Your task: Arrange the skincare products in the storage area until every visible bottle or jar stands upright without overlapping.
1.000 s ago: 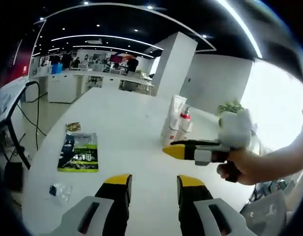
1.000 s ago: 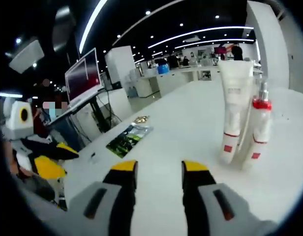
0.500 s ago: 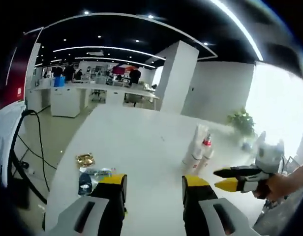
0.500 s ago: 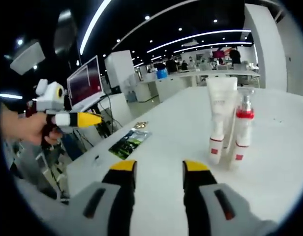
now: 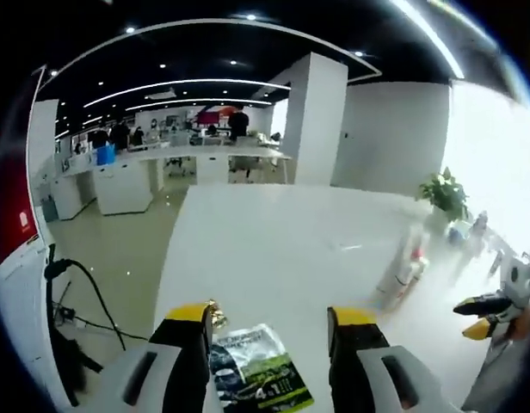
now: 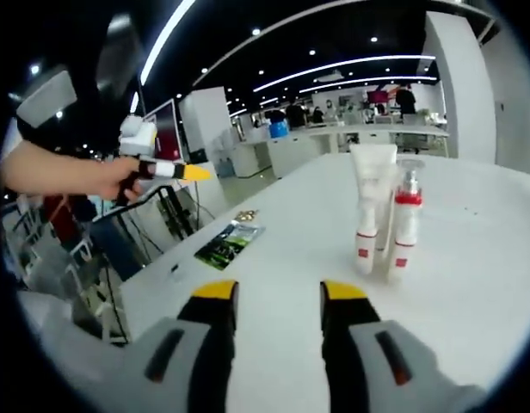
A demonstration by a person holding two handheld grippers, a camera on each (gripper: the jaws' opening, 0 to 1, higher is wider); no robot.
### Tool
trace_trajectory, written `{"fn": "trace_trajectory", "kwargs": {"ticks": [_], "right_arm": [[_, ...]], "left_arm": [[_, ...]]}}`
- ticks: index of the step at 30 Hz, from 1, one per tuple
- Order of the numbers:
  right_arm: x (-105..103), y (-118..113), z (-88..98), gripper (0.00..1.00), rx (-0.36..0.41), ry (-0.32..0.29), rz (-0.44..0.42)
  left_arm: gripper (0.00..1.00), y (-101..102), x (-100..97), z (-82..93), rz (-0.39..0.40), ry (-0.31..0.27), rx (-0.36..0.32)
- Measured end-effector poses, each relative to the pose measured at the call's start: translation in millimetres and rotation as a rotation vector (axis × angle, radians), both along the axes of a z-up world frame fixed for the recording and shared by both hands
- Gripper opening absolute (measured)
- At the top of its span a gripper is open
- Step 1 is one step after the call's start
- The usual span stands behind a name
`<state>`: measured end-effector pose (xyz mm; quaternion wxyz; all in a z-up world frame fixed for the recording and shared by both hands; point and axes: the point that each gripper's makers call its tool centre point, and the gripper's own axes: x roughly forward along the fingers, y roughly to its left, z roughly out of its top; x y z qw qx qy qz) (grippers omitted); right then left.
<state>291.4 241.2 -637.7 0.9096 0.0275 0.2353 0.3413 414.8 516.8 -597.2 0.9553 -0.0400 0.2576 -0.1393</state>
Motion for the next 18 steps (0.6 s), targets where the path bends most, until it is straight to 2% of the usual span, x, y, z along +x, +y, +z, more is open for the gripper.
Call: {"fn": "trace_trajectory", "kwargs": {"ticks": [1,2,6,8,10,11,12,14,18], "right_arm": [[0,0,-0.5,0.39,-0.003,0.000,0.003],[0,0,-0.9,0.39,-0.006,-0.001,0.005],[1,1,-2.9,0.39,-0.006,0.009,0.005],[2,1,-3.1,0.39,-0.004,0.015,0.001],[3,2,-3.2,0.39,0.003,0.020,-0.002],[3,3,-5.2,0.39,-0.003,0.025,0.004],[3,4,-7.4,0.39,-0.012,0.028,0.013],[3,6,-10.4,0.39,-0.020,0.031,0.023],[4,23,-22.6,0.39,0.001,0.075,0.074]], "left_arm": [[0.58,4,1.4,-6.0,0.020,0.023,-0.022],[0.59,10,0.9,-22.4,0.036,0.078,-0.048],[0.57,17,-6.2,-61.6,0.024,0.179,-0.008],[0.55,18,-9.9,-76.4,0.008,0.197,0.037],[0.55,18,-10.0,-83.7,0.013,0.203,0.029],[0.55,16,-13.1,-95.5,0.029,0.242,-0.021],[0.55,17,-13.4,-100.5,0.044,0.257,-0.038],[0.54,20,-10.7,-108.7,0.060,0.261,-0.052],[0.50,19,-11.4,-118.9,0.080,0.265,-0.081]]}}
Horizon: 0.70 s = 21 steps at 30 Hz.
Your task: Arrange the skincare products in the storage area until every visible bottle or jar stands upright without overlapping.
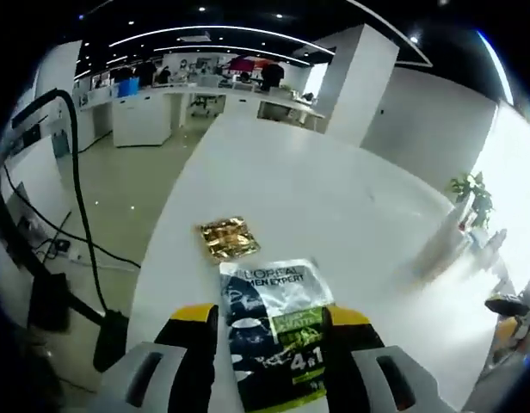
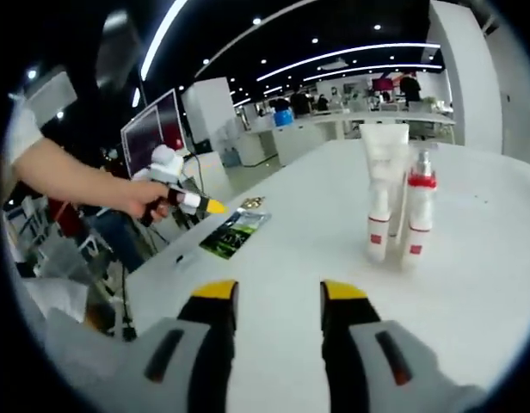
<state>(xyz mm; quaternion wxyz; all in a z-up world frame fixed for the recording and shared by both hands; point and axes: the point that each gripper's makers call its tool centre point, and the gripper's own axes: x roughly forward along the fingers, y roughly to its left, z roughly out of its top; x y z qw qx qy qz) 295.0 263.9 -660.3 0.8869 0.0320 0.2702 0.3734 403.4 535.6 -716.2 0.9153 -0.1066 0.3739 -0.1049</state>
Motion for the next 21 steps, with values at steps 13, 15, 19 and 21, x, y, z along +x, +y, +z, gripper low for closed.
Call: {"fn": "trace_trajectory", "kwargs": {"ticks": [13,15,19,21], "right_arm": [[52,116,-17.2,0.42,0.127,0.099,0.173],[57,130,-22.1,0.43,0.129,0.123,0.200],[65,159,-36.0,0.46,0.130,0.183,0.244],[69,171,-51.9,0.46,0.111,0.238,0.251]], "left_arm": [[0.47,10,-2.8,-20.6,0.041,0.020,-0.044],[0.47,10,-3.2,-21.2,0.040,0.023,-0.046],[0.47,11,-2.3,-24.8,0.043,0.026,-0.063],[0.47,11,-3.5,-27.0,0.052,0.039,-0.086]]}}
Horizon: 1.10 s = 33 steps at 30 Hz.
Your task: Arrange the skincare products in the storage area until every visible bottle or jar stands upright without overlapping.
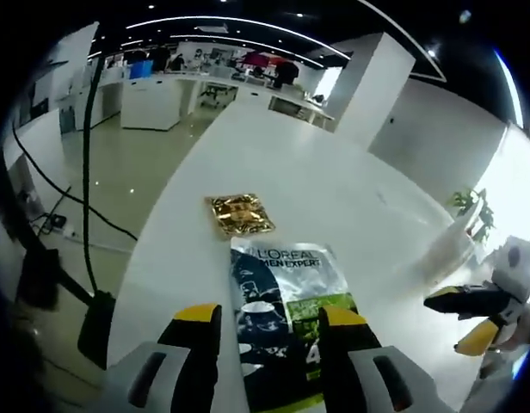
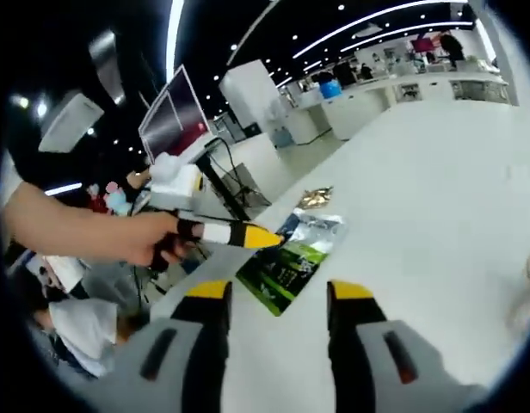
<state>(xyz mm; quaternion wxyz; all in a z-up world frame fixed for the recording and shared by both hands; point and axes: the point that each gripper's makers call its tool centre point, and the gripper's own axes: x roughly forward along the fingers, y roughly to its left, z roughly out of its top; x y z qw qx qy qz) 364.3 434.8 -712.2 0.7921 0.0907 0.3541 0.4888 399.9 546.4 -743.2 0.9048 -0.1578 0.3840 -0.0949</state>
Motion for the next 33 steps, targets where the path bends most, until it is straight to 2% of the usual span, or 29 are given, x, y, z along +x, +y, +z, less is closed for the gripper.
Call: {"fn": "trace_trajectory", "kwargs": {"ticks": [1,5,7,9,11,12,13,18,22,28,29,32,33], "right_arm": [[-1,3,-4.2,0.48,-0.005,0.023,0.004],[4,14,-12.7,0.51,-0.003,0.064,0.002],[4,20,-14.7,0.53,-0.009,0.062,0.019],[5,27,-19.1,0.57,-0.007,0.099,0.022],[6,32,-24.0,0.62,-0.014,0.109,0.023],[6,33,-26.4,0.61,-0.020,0.118,0.028],[6,32,-28.4,0.60,-0.040,0.096,0.062],[13,40,-23.4,0.60,0.043,0.166,0.001],[14,38,-20.6,0.60,0.098,0.216,-0.022],[13,32,-14.5,0.61,0.185,0.282,-0.083],[11,30,-14.0,0.59,0.210,0.318,-0.104],[11,24,-14.7,0.52,0.252,0.369,-0.140],[9,21,-13.9,0.49,0.288,0.406,-0.163]], "left_arm": [[0.47,0,1.6,0.8,0.022,-0.018,-0.022],[0.47,2,1.5,-0.7,0.015,-0.012,-0.031],[0.46,-1,0.6,-0.8,0.005,-0.011,-0.029],[0.45,-2,-1.0,-1.8,-0.001,-0.006,-0.042],[0.44,-3,-0.3,-2.2,0.016,-0.016,-0.070],[0.44,-6,-2.5,-2.6,0.023,-0.005,-0.090],[0.44,-6,0.5,-3.8,0.025,-0.026,-0.091],[0.44,-10,-2.2,-4.2,0.031,-0.032,-0.110],[0.47,-12,-2.1,-1.0,0.053,-0.029,-0.145],[0.45,-17,-6.0,0.0,0.061,-0.012,-0.170],[0.45,-18,-7.3,0.0,0.067,-0.007,-0.175],[0.43,-20,-10.2,0.1,0.071,0.002,-0.180],[0.42,-21,-11.2,0.5,0.069,0.005,-0.183]]}}
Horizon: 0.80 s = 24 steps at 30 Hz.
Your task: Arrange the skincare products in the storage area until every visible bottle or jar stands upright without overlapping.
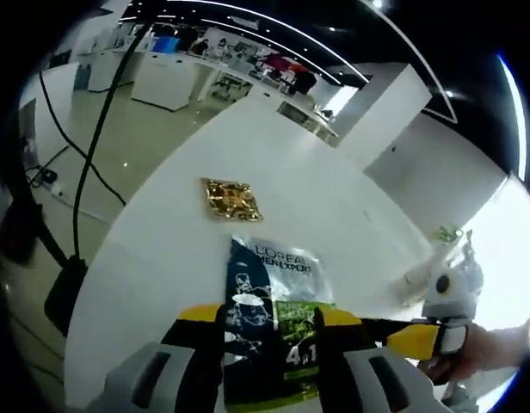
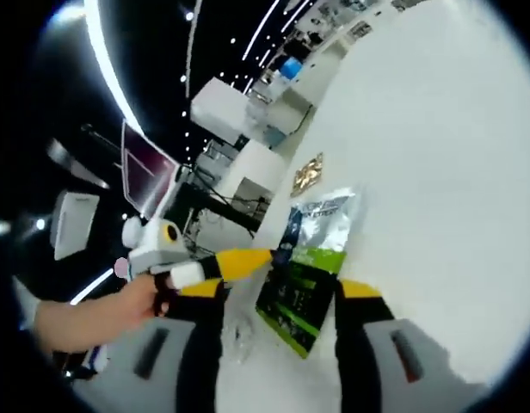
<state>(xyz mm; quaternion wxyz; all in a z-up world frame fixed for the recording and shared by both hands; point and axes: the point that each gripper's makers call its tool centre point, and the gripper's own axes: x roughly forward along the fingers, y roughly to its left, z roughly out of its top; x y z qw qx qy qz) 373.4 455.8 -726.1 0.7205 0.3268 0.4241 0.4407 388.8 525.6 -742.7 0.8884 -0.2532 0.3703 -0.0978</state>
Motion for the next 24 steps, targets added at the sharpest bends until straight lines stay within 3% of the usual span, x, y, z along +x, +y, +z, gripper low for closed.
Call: {"fn": "trace_trajectory", "kwargs": {"ticks": [3,4,5,7,8,10,12,17,21,24], "right_arm": [[-2,-1,3.5,0.33,0.071,0.066,-0.030],[-4,0,3.8,0.32,0.080,0.065,-0.026],[-8,3,1.1,0.32,0.057,0.051,-0.004],[-17,6,-1.3,0.30,0.029,0.028,0.046],[-21,7,-2.6,0.25,0.016,0.022,0.072],[-22,3,-6.1,0.11,-0.022,-0.008,0.092],[-24,0,-7.9,0.07,-0.024,0.019,0.091],[-29,-7,-5.0,0.04,-0.018,0.035,0.099],[-35,-12,11.1,0.04,0.022,0.039,0.098],[-40,-17,26.0,0.04,0.068,0.056,0.091]], "left_arm": [[0.31,-8,-6.2,-4.4,-0.037,0.023,-0.015],[0.27,-22,-14.0,-3.6,-0.071,0.055,-0.083],[0.25,-29,-23.4,-8.9,-0.104,0.100,-0.079],[0.26,-33,-21.0,-7.3,-0.096,0.071,-0.081],[0.27,-39,-20.6,-3.6,-0.077,0.060,-0.141],[0.28,-40,-20.4,-2.9,-0.047,0.076,-0.191],[0.27,-38,-23.5,-2.9,-0.024,0.072,-0.200],[0.28,-43,-34.0,1.1,-0.029,0.087,-0.232],[0.29,-50,-35.4,20.6,0.003,0.053,-0.313],[0.29,-53,-38.8,33.7,0.014,0.022,-0.334]]}}
